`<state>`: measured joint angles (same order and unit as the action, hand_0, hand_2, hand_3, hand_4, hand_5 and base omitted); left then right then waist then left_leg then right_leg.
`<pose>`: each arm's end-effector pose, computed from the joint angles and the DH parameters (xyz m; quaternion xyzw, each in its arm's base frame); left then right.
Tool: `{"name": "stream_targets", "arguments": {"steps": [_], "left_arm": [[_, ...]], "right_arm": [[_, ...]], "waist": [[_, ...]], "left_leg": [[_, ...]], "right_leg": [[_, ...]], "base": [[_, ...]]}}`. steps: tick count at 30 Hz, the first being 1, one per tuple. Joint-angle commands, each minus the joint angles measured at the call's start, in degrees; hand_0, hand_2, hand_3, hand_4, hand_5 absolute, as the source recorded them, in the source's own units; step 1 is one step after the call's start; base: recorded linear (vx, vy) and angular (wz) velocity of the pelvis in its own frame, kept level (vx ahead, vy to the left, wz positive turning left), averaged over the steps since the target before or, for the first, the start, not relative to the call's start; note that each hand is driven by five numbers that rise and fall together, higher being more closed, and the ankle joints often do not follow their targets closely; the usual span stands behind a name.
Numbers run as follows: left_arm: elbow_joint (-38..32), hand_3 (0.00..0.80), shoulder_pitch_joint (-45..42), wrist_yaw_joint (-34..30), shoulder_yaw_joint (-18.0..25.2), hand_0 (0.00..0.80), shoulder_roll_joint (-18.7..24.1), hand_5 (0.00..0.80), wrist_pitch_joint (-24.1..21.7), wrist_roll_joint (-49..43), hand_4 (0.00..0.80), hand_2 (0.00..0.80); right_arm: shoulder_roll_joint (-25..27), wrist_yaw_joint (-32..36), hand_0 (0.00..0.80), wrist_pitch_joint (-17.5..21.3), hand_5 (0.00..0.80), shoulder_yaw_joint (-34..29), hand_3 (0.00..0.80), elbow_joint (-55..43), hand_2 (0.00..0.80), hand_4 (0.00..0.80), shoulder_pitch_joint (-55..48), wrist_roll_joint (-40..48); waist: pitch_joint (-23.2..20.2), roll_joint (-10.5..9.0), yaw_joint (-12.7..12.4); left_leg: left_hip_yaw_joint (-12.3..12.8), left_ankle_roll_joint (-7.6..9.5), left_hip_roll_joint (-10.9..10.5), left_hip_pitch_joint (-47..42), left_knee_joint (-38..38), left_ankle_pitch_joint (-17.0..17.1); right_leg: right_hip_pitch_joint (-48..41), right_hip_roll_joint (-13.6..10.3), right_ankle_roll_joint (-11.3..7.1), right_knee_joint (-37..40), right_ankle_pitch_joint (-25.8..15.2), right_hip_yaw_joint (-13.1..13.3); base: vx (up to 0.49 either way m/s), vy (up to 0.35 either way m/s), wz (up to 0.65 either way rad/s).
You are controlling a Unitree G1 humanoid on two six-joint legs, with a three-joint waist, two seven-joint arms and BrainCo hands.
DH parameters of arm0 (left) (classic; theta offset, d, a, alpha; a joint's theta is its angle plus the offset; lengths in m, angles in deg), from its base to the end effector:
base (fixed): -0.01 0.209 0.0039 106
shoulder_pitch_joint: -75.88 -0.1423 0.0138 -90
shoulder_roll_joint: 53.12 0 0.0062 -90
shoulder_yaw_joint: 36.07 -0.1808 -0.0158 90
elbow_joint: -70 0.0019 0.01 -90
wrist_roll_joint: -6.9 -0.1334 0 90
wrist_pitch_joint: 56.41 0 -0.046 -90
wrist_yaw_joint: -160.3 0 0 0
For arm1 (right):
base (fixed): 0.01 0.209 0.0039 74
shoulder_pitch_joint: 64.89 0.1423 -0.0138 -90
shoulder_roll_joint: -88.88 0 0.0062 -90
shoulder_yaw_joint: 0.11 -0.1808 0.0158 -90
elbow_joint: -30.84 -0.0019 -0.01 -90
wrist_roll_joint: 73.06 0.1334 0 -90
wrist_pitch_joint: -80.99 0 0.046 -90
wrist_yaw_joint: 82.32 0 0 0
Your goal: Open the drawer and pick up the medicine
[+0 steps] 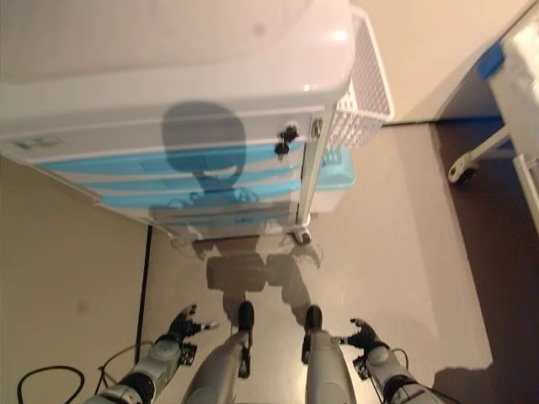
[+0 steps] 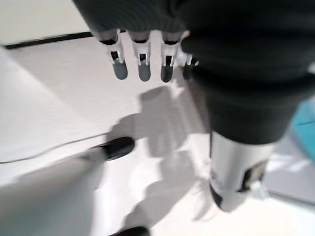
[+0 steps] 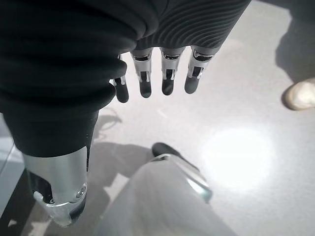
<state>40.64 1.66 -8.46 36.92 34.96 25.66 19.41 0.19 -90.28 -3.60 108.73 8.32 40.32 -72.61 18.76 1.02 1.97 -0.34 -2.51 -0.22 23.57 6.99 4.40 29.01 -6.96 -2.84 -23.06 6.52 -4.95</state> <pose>0.1927 0.1926 -0.0603 0.1358 0.3188 0.0544 0.9365 0.1720 -0.2185 -0.0717 -0.2602 0.3900 0.0016 0.8833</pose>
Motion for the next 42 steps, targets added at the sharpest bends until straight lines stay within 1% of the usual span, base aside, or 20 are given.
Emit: {"name": "stream_targets", "arguments": {"steps": [1,2,3,4,5,6,9,11,12,13,14,15,16,17,18,20,21,25,34,42], "left_arm": [[-4.67,0.000,1.73,2.14,1.19,0.000,-0.34,0.000,-4.79,8.00,0.000,0.000],[-4.68,0.000,1.72,2.14,1.18,0.000,-0.34,0.000,-4.79,8.01,0.000,0.000],[-8.69,0.000,2.70,1.55,2.00,0.000,-0.71,0.000,-6.21,13.78,0.000,0.000],[-8.69,0.000,2.70,1.55,2.00,0.000,-0.71,0.000,-6.21,13.78,0.000,0.000],[-13.36,0.000,3.67,1.68,2.81,0.000,-0.94,0.000,-7.52,18.17,0.000,0.000],[-13.36,0.000,3.67,1.68,2.81,0.000,-0.94,0.000,-7.52,18.17,0.000,0.000],[-20.84,0.000,4.59,0.85,5.28,0.000,-1.42,0.000,-9.71,24.87,0.000,0.000],[-22.04,0.000,4.77,0.63,6.01,0.000,-1.54,0.000,-10.23,26.46,0.000,0.000],[-23.02,0.000,5.04,-0.33,7.88,0.000,-2.22,0.000,-10.41,30.57,0.000,0.000],[-23.01,0.000,5.04,-0.34,7.88,0.000,-2.21,0.000,-10.42,30.58,0.000,0.000],[-24.37,0.000,5.58,-1.83,9.46,0.000,-3.32,0.000,-11.08,35.42,0.000,0.000],[-24.36,0.000,5.58,-1.84,9.47,0.000,-3.32,0.000,-11.08,35.43,0.000,0.000],[-26.49,0.000,6.37,-2.51,10.46,0.000,-4.12,0.000,-12.12,39.07,0.000,0.000],[-26.49,0.000,6.37,-2.51,10.46,0.000,-4.12,0.000,-12.12,39.07,0.000,0.000],[-28.20,0.000,7.39,-4.18,11.05,0.000,-5.41,0.000,-12.49,43.69,0.000,0.000],[-28.43,0.000,7.62,-4.66,11.25,0.000,-5.81,0.000,-12.49,44.96,0.000,0.000],[-29.79,0.000,8.83,-6.34,12.17,0.000,-7.24,0.000,-12.99,50.47,0.000,0.000],[-32.17,0.000,11.22,-8.56,12.71,0.000,-8.88,0.000,-13.33,57.48,0.000,0.000],[-35.56,0.000,16.18,-12.04,12.48,0.000,-9.03,0.000,-13.39,67.81,0.000,0.000],[-37.47,0.000,20.60,-13.44,11.91,0.000,-6.23,0.000,-13.24,69.62,0.000,0.000]], "right_arm": [[1.25,-2.87,0.000,2.59,0.000,1.86,0.000,-3.62,0.000,0.000,-0.50,2.95],[1.26,-2.87,0.000,2.59,0.000,1.86,0.000,-3.62,0.000,0.000,-0.50,2.95],[1.65,-3.64,0.000,2.85,0.000,1.87,0.000,-5.10,0.000,0.000,0.78,3.55],[1.65,-3.64,0.000,2.85,0.000,1.87,0.000,-5.10,0.000,0.000,0.78,3.55],[1.95,-4.21,0.000,2.95,0.000,1.75,0.000,-6.14,0.000,0.000,1.65,4.20],[1.95,-4.22,0.000,2.95,0.000,1.75,0.000,-6.14,0.000,0.000,1.64,4.20],[1.62,-4.64,0.000,3.40,0.000,1.31,0.000,-7.54,0.000,0.000,1.75,5.13],[1.67,-4.57,0.000,3.45,0.000,1.10,0.000,-7.26,0.000,0.000,1.58,5.26],[1.79,-4.14,0.000,3.40,0.000,0.88,0.000,-7.98,0.000,0.000,0.99,5.24],[1.80,-4.14,0.000,3.40,0.000,0.89,0.000,-7.99,0.000,0.000,0.99,5.24],[2.02,-3.82,0.000,3.38,0.000,0.50,0.000,-7.91,0.000,0.000,0.18,5.06],[2.03,-3.82,0.000,3.38,0.000,0.50,0.000,-7.91,0.000,0.000,0.18,5.06],[2.23,-3.57,0.000,3.28,0.000,0.40,0.000,-7.53,0.000,0.000,-0.31,4.87],[2.23,-3.57,0.000,3.28,0.000,0.40,0.000,-7.53,0.000,0.000,-0.31,4.87],[2.39,-3.21,0.000,2.98,0.000,0.47,0.000,-7.31,0.000,0.000,-1.02,4.41],[2.41,-3.04,0.000,2.89,0.000,0.41,0.000,-7.24,0.000,0.000,-1.21,4.36],[2.43,-2.64,0.000,2.70,0.000,0.61,0.000,-7.05,0.000,0.000,-1.28,4.13],[2.28,-1.63,0.000,2.41,0.000,1.60,0.000,-7.48,0.000,0.000,-1.01,3.81],[2.07,0.22,0.000,2.14,0.000,4.07,0.000,-8.21,0.000,0.000,0.09,3.16],[2.17,1.35,0.000,2.09,0.000,5.31,0.000,-7.18,0.000,0.000,0.71,3.24]], "waist": [[-1.64,-1.94,-0.41],[-1.57,-1.93,-0.45],[-0.53,-1.72,-0.50],[-0.54,-1.72,-0.50],[0.43,-1.76,-0.44],[0.40,-1.77,-0.45],[1.70,-2.29,-0.35],[2.02,-2.44,-0.29],[2.28,-2.86,-0.07],[2.26,-2.86,-0.07],[2.33,-3.09,0.31],[2.30,-3.09,0.31],[2.06,-3.25,0.63],[2.05,-3.25,0.64],[1.85,-3.45,0.98],[1.67,-3.53,1.11],[1.20,-3.82,1.36],[0.85,-4.64,1.53],[1.92,-6.10,1.69],[2.45,-6.20,1.78]], "left_leg": [[-0.06,3.55,-4.07,3.21,4.23,-4.01],[-0.03,3.55,-4.05,3.17,4.36,-4.15],[0.25,3.89,-4.13,5.77,5.67,-4.09],[0.25,3.89,-4.13,5.78,5.67,-4.10],[0.50,4.24,-4.38,8.24,7.23,-4.20],[0.50,4.24,-4.38,8.27,7.25,-4.20],[1.05,5.09,-5.01,11.92,11.19,-5.43],[1.20,5.33,-5.23,12.82,12.65,-6.03],[1.30,5.45,-5.38,14.12,14.95,-6.88],[1.31,5.45,-5.38,14.16,14.98,-6.90],[1.26,5.40,-5.51,15.02,16.41,-7.56],[1.27,5.40,-5.50,15.08,16.46,-7.58],[1.34,5.19,-5.29,15.70,17.36,-8.03],[1.34,5.19,-5.29,15.70,17.37,-8.03],[1.19,4.79,-4.94,16.31,18.40,-8.49],[1.22,4.75,-4.85,16.74,18.86,-8.70],[1.17,4.65,-4.77,17.17,19.37,-9.19],[1.45,4.75,-4.34,18.31,20.26,-9.72],[1.04,4.94,-3.96,19.00,21.36,-10.34],[0.50,4.43,-3.73,18.34,20.77,-10.22]], "right_leg": [[1.63,-0.41,-2.58,10.89,-9.83,1.59],[1.62,-0.39,-2.58,10.73,-9.69,1.62],[4.50,-0.53,-2.62,9.22,-9.90,2.23],[4.50,-0.53,-2.62,9.22,-9.90,2.23],[6.82,-0.71,-2.64,7.91,-10.02,2.75],[6.86,-0.71,-2.65,7.90,-10.02,2.76],[10.37,-0.99,-2.58,4.62,-9.82,3.63],[11.12,-1.13,-2.50,3.51,-9.61,3.92],[12.13,-1.19,-2.34,2.02,-9.39,4.23],[12.16,-1.19,-2.34,1.99,-9.38,4.24],[13.06,-0.98,-2.18,0.93,-8.96,4.54],[13.11,-0.98,-2.18,0.90,-8.94,4.55],[13.56,-0.90,-2.10,0.46,-8.77,4.61],[13.56,-0.90,-2.10,0.46,-8.77,4.60],[14.24,-0.90,-2.05,-0.29,-8.35,4.61],[14.70,-0.85,-2.04,-0.63,-8.25,4.56],[15.31,-0.58,-2.06,-0.95,-8.13,4.76],[16.62,-0.26,-2.14,-1.39,-8.14,4.86],[16.42,-0.08,-2.22,-1.13,-8.19,4.50],[15.50,-0.31,-2.14,-0.78,-7.75,3.60]], "base": [[-0.138,0.057,0.04],[-0.132,0.066,0.01],[-0.099,0.047,-0.02],[-0.173,0.075,-0.04],[-0.072,0.028,-0.05],[-0.100,0.039,-0.02],[-0.071,0.026,-0.02],[-0.043,0.018,-0.16],[-0.034,0.014,-0.11],[-0.023,0.013,-0.07],[-0.005,0.008,-0.08],[-0.002,0.014,-0.11],[0.004,0.006,-0.06],[0.001,0.001,-0.05],[0.000,0.000,0.00],[0.000,0.000,0.02],[0.000,0.000,0.00],[0.000,0.000,0.00],[0.000,0.000,0.00],[0.008,-0.006,0.00]]}}
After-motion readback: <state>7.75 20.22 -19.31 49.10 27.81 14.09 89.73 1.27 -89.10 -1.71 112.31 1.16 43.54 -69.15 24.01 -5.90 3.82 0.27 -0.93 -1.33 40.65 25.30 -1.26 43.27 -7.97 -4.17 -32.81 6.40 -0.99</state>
